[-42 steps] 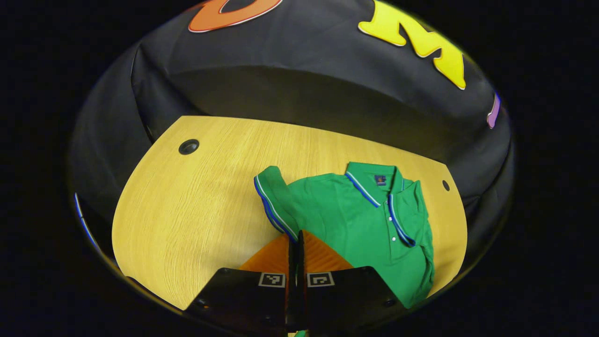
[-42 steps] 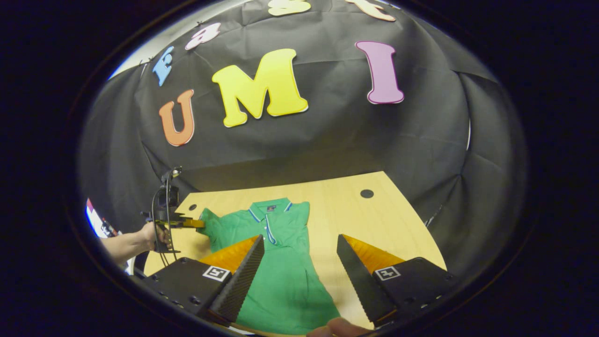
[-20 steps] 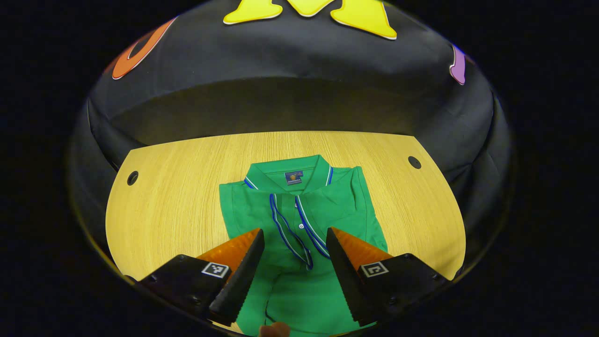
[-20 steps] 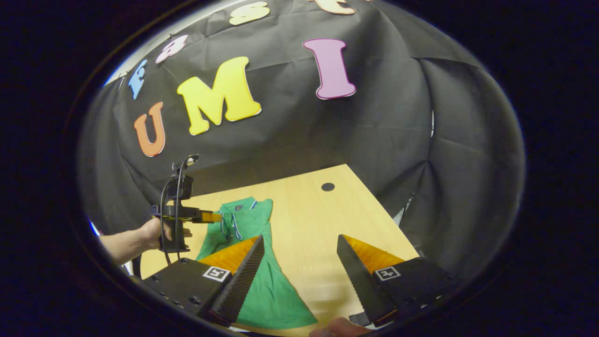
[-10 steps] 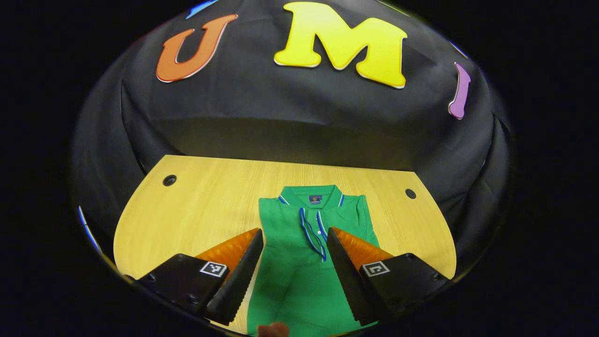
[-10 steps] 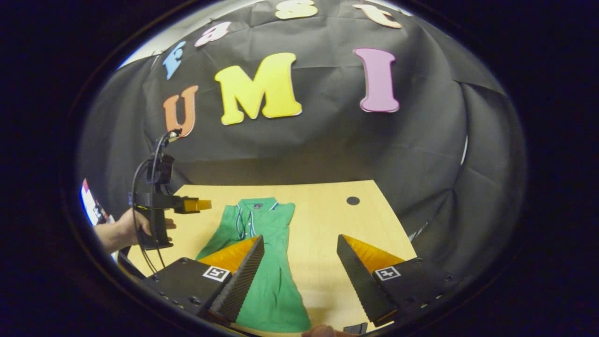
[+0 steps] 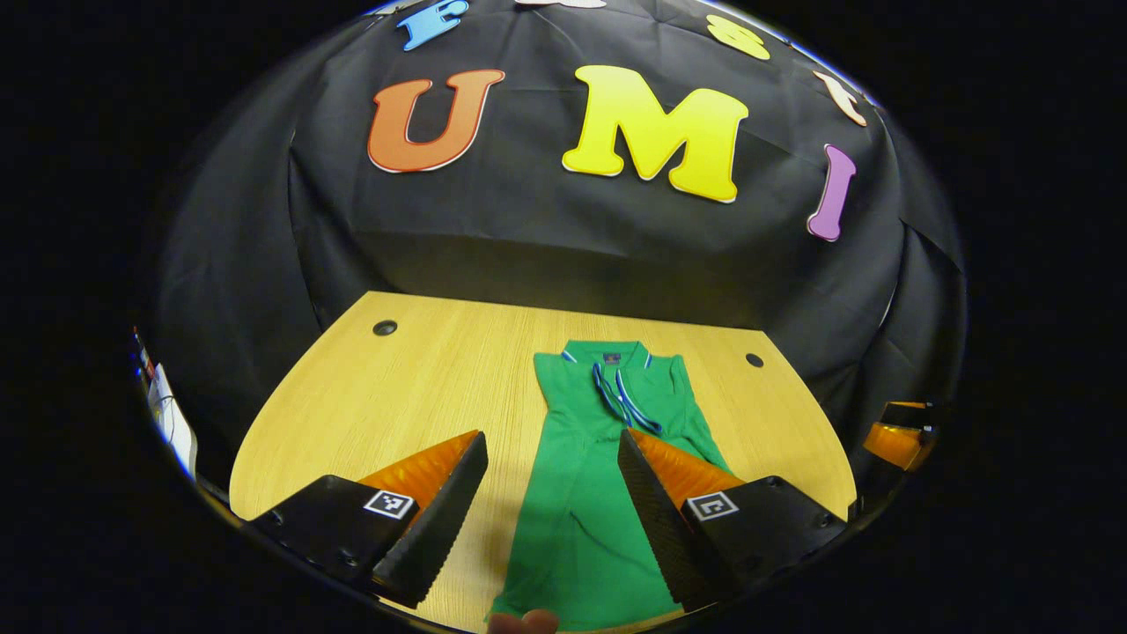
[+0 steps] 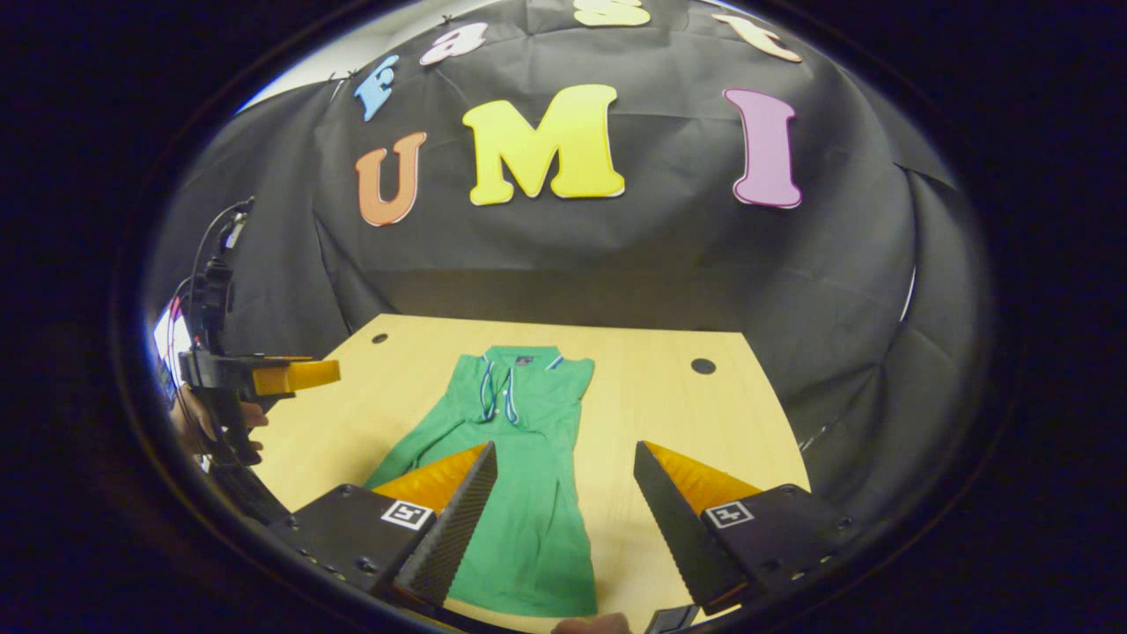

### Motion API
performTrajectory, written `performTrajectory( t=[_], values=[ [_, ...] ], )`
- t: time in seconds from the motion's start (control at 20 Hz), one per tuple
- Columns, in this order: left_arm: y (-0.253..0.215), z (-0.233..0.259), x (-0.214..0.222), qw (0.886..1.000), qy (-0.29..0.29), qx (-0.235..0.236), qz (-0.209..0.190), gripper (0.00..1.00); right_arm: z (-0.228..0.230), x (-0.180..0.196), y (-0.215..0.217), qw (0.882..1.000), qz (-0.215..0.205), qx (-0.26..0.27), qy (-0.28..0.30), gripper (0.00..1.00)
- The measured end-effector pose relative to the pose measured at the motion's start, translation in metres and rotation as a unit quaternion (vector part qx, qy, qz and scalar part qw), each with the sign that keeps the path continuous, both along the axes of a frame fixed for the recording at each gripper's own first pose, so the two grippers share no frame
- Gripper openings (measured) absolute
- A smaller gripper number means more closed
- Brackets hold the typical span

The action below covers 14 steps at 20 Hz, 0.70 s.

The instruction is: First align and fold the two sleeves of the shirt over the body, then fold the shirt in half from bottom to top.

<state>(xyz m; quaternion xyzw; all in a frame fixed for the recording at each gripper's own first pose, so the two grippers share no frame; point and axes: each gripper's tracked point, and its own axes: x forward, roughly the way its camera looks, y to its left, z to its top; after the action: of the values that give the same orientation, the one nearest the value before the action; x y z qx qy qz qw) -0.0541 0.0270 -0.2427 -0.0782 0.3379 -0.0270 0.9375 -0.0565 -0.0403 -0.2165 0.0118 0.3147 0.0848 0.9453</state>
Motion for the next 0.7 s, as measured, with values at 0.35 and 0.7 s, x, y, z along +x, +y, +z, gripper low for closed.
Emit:
performTrajectory(
  t=[0.35,0.7],
  values=[
    [0.012,-0.079,-0.108,0.993,0.117,0.009,-0.031,1.0,-0.067,-0.068,-0.011,0.995,0.01,-0.038,0.086,0.96],
    [0.019,-0.147,-0.202,0.964,0.26,-0.015,-0.049,0.97,-0.136,-0.123,-0.025,0.981,0.007,-0.048,0.188,0.97]
  ],
)
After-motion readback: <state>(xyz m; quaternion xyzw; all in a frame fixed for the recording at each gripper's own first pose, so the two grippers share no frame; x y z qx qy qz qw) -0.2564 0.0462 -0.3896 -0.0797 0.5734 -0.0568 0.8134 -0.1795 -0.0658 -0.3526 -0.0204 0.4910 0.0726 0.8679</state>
